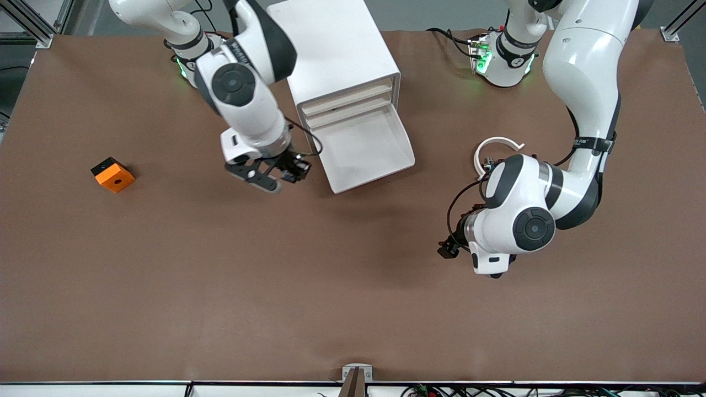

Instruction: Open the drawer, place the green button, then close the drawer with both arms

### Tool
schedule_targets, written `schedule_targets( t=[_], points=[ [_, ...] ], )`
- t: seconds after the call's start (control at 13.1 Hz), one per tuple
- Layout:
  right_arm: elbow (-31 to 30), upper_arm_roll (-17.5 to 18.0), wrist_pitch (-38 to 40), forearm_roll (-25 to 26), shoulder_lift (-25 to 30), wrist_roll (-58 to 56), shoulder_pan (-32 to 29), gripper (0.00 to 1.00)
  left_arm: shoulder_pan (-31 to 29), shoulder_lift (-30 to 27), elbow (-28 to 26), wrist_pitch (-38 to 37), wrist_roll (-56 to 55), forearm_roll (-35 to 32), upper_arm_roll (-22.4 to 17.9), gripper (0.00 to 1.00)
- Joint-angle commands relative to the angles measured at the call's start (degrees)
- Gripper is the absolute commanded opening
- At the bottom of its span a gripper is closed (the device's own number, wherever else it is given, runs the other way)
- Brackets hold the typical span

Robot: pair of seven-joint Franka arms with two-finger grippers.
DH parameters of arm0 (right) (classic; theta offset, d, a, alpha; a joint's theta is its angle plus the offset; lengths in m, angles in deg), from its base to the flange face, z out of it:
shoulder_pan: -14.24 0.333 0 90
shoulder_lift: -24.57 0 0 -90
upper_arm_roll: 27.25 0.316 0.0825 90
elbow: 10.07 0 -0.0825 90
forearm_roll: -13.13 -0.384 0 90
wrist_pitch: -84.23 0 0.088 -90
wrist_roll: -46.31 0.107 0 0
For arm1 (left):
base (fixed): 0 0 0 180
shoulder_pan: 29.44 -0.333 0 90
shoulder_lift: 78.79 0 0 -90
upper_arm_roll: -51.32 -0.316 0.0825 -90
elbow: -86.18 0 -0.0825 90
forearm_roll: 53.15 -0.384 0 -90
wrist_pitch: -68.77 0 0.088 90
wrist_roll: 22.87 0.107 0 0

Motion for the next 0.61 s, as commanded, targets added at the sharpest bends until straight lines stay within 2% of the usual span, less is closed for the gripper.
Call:
schedule_targets(
  t=[0.0,0.15,0.38,0.53],
  points=[
    [0.99,-0.73,-2.93,-0.90,-2.62,6.31,5.07,0.00,0.51,-2.03,-3.57,1.77,1.59,-3.50,0.38,1.00],
    [0.90,-0.91,-6.97,-0.29,-5.86,9.48,9.11,0.00,-0.27,-2.38,-5.41,3.87,1.94,-4.66,2.22,1.00],
    [0.90,-1.00,-10.85,2.69,-9.91,14.92,13.52,0.00,-0.63,-4.74,-9.18,4.67,7.29,-4.66,2.31,1.00],
    [1.16,-1.00,-11.30,4.89,-11.85,24.74,15.19,0.00,-0.63,-7.03,-12.26,5.81,9.41,-4.66,2.31,1.00]
  ],
)
